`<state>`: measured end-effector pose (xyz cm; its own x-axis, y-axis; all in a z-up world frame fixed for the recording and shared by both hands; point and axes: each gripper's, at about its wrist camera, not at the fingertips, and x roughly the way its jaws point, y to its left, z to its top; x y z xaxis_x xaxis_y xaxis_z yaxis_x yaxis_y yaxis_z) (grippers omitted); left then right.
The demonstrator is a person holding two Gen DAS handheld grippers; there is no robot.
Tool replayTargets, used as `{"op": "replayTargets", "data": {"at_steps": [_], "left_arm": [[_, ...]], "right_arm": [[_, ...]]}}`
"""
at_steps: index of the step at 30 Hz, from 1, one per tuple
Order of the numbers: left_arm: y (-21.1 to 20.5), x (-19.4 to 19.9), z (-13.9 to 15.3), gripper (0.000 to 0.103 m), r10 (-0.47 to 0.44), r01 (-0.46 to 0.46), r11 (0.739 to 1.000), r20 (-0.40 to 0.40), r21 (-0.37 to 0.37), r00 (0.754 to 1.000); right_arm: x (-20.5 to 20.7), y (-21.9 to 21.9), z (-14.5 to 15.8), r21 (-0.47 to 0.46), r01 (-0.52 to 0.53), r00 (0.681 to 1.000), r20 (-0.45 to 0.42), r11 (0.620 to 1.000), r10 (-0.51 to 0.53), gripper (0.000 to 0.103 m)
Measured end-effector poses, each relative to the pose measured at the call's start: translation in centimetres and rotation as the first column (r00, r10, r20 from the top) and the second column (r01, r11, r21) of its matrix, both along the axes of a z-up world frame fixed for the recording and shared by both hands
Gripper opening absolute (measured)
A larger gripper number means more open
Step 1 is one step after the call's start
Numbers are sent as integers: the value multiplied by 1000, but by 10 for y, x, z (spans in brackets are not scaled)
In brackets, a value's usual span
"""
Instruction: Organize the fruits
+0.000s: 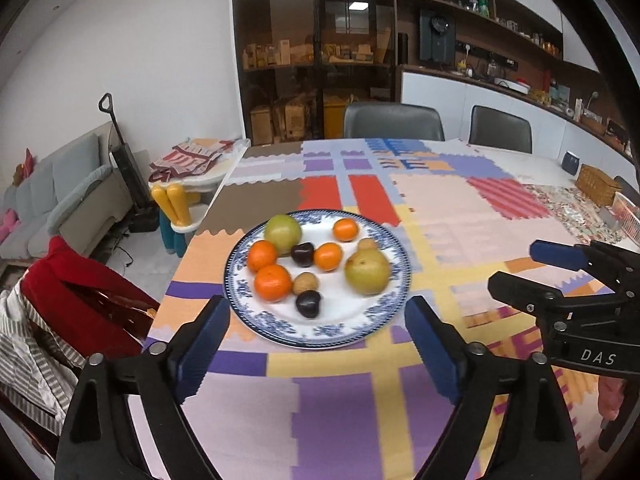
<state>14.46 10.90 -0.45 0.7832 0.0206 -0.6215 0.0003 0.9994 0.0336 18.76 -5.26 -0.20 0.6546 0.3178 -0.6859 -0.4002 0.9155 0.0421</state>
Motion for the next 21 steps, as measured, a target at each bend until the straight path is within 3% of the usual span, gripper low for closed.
{"op": "replayTargets", "data": {"at_steps": [11, 21], "left_arm": [[-47, -44, 27, 102, -48, 48, 999, 72, -3, 996], [-66, -77, 40, 103, -48, 49, 999, 133, -1, 990]], "right_arm": [[-54, -58, 26, 35, 132, 986, 94, 991, -134, 78], [-98, -88, 38, 58, 170, 972, 153, 984, -177, 82]]}}
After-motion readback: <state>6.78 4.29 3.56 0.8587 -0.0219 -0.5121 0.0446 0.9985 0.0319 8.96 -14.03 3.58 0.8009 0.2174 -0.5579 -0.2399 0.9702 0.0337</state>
